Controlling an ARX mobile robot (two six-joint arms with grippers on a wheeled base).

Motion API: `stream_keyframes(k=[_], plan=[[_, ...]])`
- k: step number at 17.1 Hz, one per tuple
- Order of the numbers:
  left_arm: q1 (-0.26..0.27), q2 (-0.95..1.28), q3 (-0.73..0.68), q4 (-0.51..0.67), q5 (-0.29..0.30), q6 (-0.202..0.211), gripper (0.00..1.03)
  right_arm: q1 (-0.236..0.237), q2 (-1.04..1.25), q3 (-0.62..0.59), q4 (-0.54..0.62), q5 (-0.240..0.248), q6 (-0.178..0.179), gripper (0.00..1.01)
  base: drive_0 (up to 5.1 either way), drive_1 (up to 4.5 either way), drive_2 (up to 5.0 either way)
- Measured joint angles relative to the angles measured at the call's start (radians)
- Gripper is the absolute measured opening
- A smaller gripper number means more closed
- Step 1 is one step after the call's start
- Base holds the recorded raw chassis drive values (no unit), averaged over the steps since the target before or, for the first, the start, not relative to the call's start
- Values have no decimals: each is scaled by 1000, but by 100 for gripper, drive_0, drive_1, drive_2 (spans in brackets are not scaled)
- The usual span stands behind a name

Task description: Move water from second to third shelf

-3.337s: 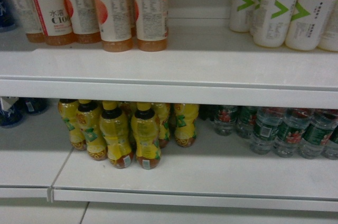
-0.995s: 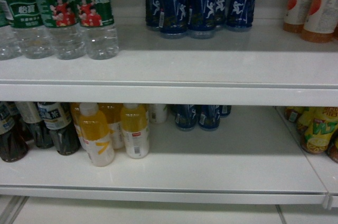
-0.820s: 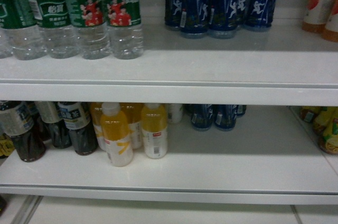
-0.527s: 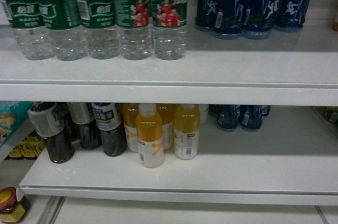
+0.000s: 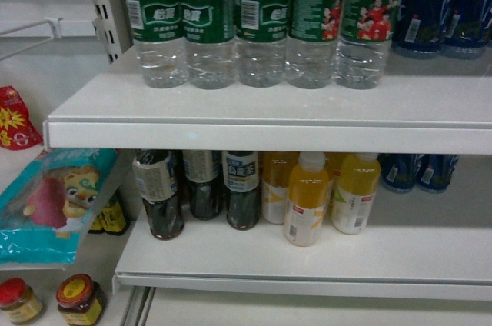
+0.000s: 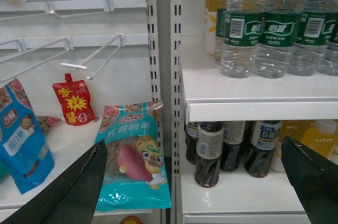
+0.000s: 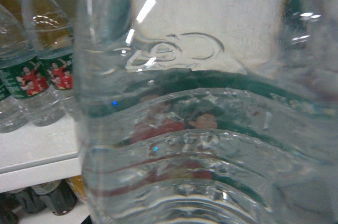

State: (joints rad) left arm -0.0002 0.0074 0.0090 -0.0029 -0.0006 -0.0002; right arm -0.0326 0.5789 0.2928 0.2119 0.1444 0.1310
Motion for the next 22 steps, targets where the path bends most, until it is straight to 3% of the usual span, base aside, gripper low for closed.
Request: stream_keyframes(k=[6, 10, 18, 19, 20, 21, 22], plan=[[0, 0, 0, -1, 0, 0, 98, 0, -4, 0, 3, 0, 0, 43, -495, 250, 250], [0, 0, 0, 2, -3, 0, 98, 6, -5, 0, 6, -18, 3, 43, 0, 0, 0], [0, 0, 0, 0, -2, 0, 98, 4, -4, 0, 2, 0, 3, 43, 0, 0, 0], [0, 0, 0, 0, -2, 0, 98, -9, -4, 0, 0, -31, -5, 43, 0, 0, 0], [0, 0, 0, 0, -2, 0, 98, -79, 5, 0, 2, -219, -12, 43, 0, 0, 0], [0, 0, 0, 0, -2, 0, 98, -88, 40, 10, 29, -334, -21, 43, 0, 0, 0], [0, 0, 0, 0, 0, 0, 98, -69, 87, 28, 65, -391, -29, 43, 0, 0, 0]])
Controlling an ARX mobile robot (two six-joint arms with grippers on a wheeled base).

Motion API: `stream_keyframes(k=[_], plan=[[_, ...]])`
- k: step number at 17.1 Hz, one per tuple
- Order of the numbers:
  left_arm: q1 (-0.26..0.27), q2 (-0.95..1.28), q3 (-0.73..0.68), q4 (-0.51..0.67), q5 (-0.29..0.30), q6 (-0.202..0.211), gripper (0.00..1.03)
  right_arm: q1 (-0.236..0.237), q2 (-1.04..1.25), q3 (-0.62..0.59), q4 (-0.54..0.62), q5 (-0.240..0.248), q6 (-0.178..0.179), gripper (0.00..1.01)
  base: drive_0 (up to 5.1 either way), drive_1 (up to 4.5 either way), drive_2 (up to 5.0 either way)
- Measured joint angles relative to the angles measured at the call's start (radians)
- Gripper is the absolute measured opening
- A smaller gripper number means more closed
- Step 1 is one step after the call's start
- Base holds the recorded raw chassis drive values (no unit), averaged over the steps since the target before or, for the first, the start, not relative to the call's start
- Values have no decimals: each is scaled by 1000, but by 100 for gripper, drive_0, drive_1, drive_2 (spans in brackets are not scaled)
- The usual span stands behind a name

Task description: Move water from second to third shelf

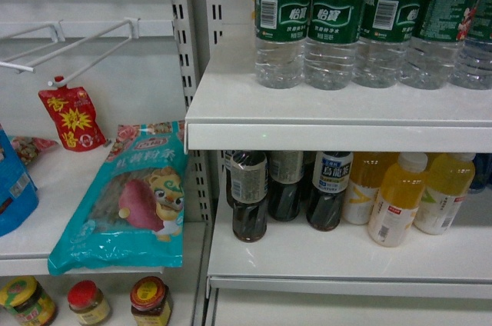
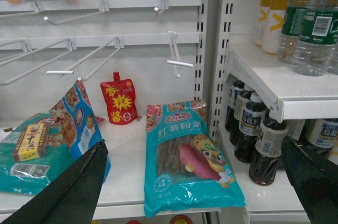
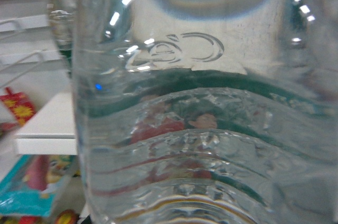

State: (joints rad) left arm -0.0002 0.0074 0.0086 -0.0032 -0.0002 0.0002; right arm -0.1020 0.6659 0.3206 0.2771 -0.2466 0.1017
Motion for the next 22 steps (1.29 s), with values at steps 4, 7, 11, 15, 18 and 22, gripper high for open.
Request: stream_keyframes(k=[4, 7, 11, 15, 18, 22], plan=[[0, 0, 0, 0, 0, 0, 98, 63, 96, 46, 82, -26, -8, 43, 0, 0, 0], [0, 0, 0, 0, 0, 0, 98, 127, 334, 177, 224, 29, -27, 43, 0, 0, 0], [0, 0, 0, 0, 0, 0, 98, 184, 644, 286, 305, 62, -43, 43, 0, 0, 0], [0, 0, 0, 0, 0, 0, 98, 236, 822, 427, 348, 101, -50, 43, 0, 0, 0], [0, 0, 0, 0, 0, 0, 98, 272, 887, 490, 361, 134, -51, 43, 0, 0, 0], [0, 0, 0, 0, 0, 0, 98, 279, 984, 584, 335, 175, -50, 43, 0, 0, 0]])
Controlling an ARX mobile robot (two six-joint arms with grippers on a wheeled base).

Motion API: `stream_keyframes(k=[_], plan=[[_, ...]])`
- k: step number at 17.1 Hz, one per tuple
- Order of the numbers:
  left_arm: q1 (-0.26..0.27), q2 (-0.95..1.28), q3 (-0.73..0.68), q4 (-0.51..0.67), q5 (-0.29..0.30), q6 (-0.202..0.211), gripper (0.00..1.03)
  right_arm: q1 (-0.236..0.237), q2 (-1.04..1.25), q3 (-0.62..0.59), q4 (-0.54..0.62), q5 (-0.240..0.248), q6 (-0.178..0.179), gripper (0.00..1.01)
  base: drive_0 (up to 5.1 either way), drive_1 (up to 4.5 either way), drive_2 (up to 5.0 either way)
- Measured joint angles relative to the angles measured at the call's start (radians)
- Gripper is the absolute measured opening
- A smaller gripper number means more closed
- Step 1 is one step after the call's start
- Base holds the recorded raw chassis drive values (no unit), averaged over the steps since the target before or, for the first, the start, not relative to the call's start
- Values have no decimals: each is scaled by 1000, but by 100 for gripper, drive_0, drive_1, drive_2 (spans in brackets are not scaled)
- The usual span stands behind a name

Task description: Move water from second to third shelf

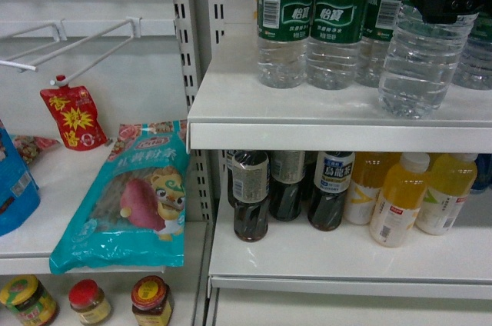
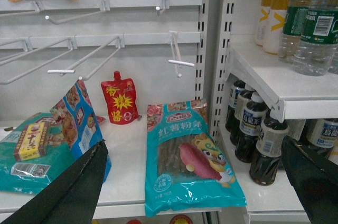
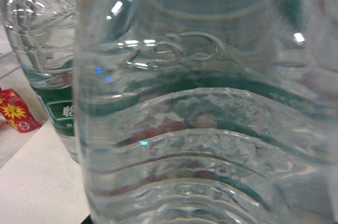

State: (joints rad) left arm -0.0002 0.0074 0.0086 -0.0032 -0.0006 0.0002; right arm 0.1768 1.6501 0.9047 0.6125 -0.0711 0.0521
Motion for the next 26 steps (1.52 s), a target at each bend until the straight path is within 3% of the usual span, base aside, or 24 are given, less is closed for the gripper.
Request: stream_keyframes(k=[7, 16, 17, 21, 26], plan=[[0, 0, 0, 0, 0, 0, 98, 1, 70, 80, -36, 37, 20, 43, 0, 0, 0], [0, 0, 0, 0, 0, 0, 98, 13, 98, 124, -72, 73, 5, 43, 0, 0, 0], [0, 0, 0, 0, 0, 0, 98, 13, 98, 128, -80, 76, 2, 47, 0, 0, 0], [0, 0, 0, 0, 0, 0, 98, 13, 99, 130, -75, 76, -1, 97, 0, 0, 0], [0, 0, 0, 0, 0, 0, 98, 14, 98, 130, -104, 76, 0, 98, 0, 0, 0]])
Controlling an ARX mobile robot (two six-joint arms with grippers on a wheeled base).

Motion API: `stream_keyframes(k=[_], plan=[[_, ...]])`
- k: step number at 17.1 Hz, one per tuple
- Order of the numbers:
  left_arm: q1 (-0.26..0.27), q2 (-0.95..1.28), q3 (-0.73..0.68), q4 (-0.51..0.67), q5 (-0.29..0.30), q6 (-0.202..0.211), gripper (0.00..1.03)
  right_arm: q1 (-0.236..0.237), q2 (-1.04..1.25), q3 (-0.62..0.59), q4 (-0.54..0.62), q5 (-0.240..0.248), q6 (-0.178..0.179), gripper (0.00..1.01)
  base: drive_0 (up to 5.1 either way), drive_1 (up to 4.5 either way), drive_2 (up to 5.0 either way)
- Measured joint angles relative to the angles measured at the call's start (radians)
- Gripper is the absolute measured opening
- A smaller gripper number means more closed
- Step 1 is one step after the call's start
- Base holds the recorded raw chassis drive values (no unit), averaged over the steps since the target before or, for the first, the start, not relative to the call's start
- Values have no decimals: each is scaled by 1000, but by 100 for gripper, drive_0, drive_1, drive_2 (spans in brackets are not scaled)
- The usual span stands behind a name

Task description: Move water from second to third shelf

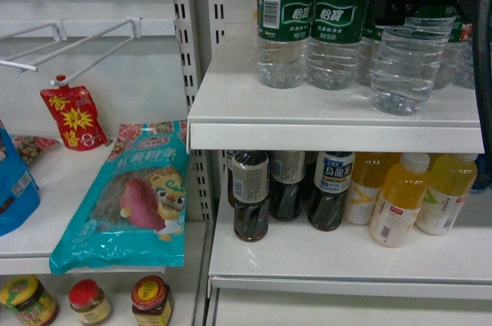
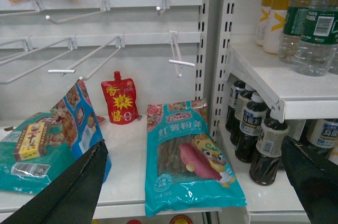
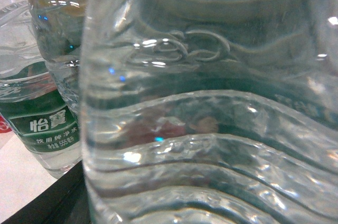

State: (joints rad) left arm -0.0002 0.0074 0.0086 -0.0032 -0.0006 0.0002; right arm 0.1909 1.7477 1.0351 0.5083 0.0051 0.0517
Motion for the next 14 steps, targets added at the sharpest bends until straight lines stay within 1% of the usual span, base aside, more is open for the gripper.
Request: stream_keyframes(k=[2, 3, 6, 7, 8, 10, 12, 14], plan=[[0, 0, 0, 0, 0, 0, 98, 8, -16, -3, -6, 10, 0, 98, 0, 0, 0], [0, 0, 0, 0, 0, 0, 98, 13, -37, -14, -7, 22, 0, 98, 0, 0, 0], [0, 0, 0, 0, 0, 0, 98, 21, -80, -41, -26, 34, 0, 98, 0, 0, 0], [0, 0, 0, 0, 0, 0, 98, 26, -96, -53, -49, 58, 1, 98, 0, 0, 0], [0, 0, 0, 0, 0, 0, 98, 25, -105, -69, -47, 73, 1, 98, 0, 0, 0], [0, 0, 0, 0, 0, 0, 98, 25, -124, -92, -65, 76, 6, 98, 0, 0, 0], [0, 0, 0, 0, 0, 0, 98, 26, -164, -122, -69, 62, 19, 98, 0, 0, 0], [0, 0, 0, 0, 0, 0, 98, 26, -213, -151, -67, 48, 23, 98, 0, 0, 0]])
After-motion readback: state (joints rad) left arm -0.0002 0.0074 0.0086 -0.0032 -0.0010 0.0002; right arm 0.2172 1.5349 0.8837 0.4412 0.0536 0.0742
